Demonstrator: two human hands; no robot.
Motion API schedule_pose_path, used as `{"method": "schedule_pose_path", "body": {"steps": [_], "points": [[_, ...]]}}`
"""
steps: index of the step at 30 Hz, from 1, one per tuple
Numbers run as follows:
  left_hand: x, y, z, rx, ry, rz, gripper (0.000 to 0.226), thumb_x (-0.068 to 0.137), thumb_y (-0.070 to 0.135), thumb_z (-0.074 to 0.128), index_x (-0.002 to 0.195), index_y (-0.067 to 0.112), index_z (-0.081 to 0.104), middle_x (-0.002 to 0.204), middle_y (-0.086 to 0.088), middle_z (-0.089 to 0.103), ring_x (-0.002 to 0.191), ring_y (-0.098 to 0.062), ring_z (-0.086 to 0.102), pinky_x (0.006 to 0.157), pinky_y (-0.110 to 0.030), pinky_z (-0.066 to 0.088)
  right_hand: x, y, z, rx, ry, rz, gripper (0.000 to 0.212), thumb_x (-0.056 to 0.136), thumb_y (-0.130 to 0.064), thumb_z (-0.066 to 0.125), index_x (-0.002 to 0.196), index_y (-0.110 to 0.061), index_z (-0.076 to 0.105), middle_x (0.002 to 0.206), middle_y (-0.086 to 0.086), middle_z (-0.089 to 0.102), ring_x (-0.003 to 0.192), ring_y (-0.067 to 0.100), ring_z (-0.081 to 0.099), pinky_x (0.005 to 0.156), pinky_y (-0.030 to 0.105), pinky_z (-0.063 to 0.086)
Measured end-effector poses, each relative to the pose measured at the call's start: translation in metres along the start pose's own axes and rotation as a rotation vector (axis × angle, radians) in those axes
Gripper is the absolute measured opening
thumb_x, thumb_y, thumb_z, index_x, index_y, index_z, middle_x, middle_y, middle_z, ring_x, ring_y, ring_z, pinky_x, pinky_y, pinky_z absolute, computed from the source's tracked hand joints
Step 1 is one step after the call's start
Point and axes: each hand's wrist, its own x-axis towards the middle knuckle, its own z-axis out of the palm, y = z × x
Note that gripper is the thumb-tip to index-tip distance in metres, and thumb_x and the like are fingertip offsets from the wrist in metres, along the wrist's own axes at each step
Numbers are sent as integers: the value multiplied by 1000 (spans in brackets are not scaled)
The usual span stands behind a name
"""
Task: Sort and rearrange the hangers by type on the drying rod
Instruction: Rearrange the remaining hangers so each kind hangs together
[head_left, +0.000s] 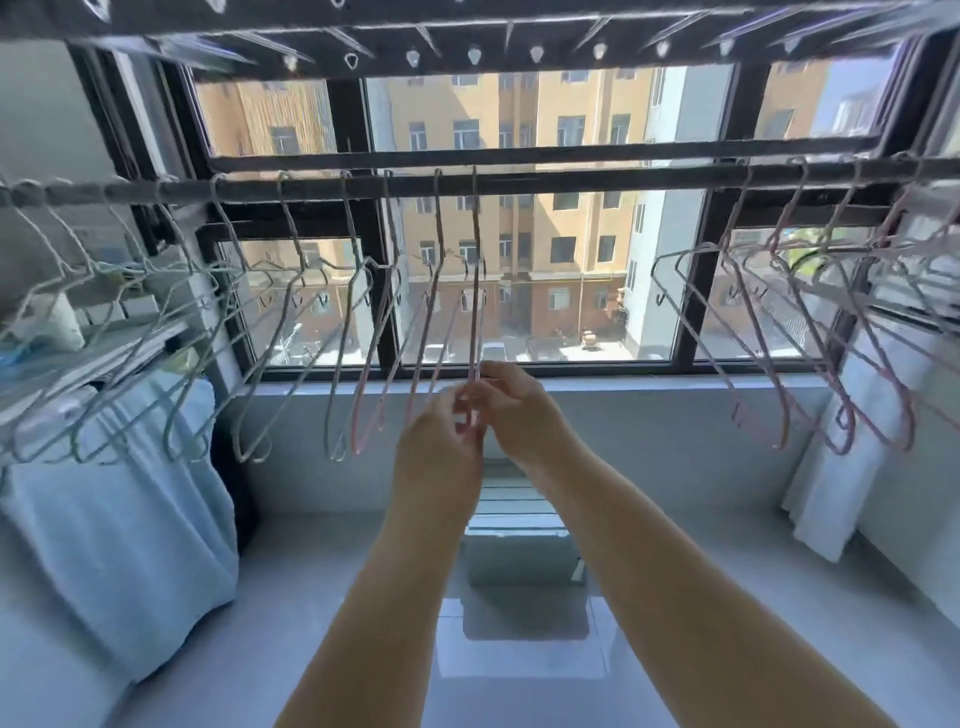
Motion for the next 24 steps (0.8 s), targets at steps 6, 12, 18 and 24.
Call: {"method": "schedule_pose_path", "body": {"steps": [6,12,18,24], "points": [[2,-15,10,-44,34,67,44,82,3,61,123,19,54,102,-2,63,92,-17,61,79,-23,48,0,-1,0,163,-57,86,17,92,-3,50,102,6,60,70,5,59,54,8,58,45,16,50],[6,0,28,-72,53,123,41,83,10,63,123,16,56,101,-2,65,85,-13,61,71,-9,45,-2,5,-21,170,51,-16,19,91,1,48,89,-6,65,67,-1,63,53,4,60,50,16,47],[-1,41,47,-203,-13,200,38,83,5,62,119,15,58,98,2,64,72,-6,60,63,4,40,-11,3,-63,195,203,-94,19,91,2,47,101,1,63,70,3,64,51,4,61,50,15,48],[-10,77,78,-314,-102,261,38,80,-3,61,116,11,61,90,7,56,65,5,53,59,2,39,-24,7,-113,128,291,-94,18,92,-1,47,99,0,64,63,0,64,49,4,62,47,15,46]]}}
